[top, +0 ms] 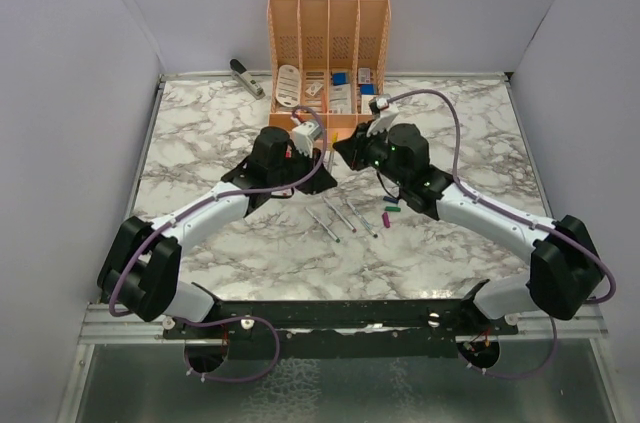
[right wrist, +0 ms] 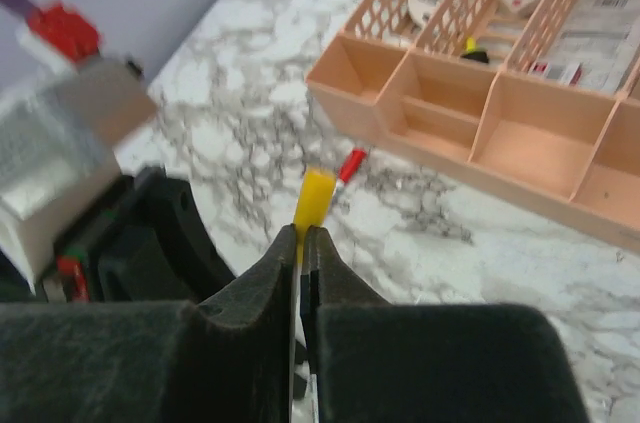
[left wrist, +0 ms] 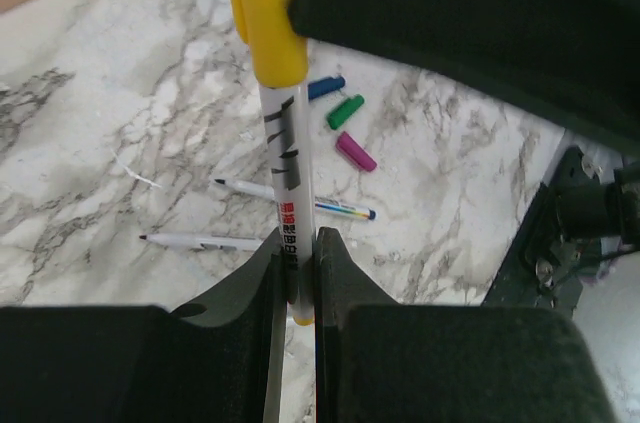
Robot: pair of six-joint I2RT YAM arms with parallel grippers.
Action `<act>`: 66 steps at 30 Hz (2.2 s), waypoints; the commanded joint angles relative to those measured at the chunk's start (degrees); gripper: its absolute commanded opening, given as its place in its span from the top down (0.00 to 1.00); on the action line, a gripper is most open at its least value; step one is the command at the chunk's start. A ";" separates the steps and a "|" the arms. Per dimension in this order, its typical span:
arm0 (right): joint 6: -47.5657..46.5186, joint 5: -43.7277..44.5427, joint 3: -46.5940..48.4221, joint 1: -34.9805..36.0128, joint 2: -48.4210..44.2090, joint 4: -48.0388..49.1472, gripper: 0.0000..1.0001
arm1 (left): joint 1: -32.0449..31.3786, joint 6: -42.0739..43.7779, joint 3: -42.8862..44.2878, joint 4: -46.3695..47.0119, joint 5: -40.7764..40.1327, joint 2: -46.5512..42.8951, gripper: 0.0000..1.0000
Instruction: Insert the pens into the pen caps
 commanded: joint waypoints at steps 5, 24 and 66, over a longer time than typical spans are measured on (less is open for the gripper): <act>-1.01 -2.99 -2.39 3.87 3.01 -17.46 0.99 | 2.48 2.01 7.07 8.09 -9.16 -2.78 1.00; -5.60 13.95 7.20 3.87 0.14 -19.34 0.99 | 4.26 0.66 7.31 -20.77 -20.65 3.47 1.00; -2.47 14.59 2.44 3.86 -3.57 -20.94 0.99 | 6.93 -2.17 17.34 -27.26 -17.15 24.76 0.65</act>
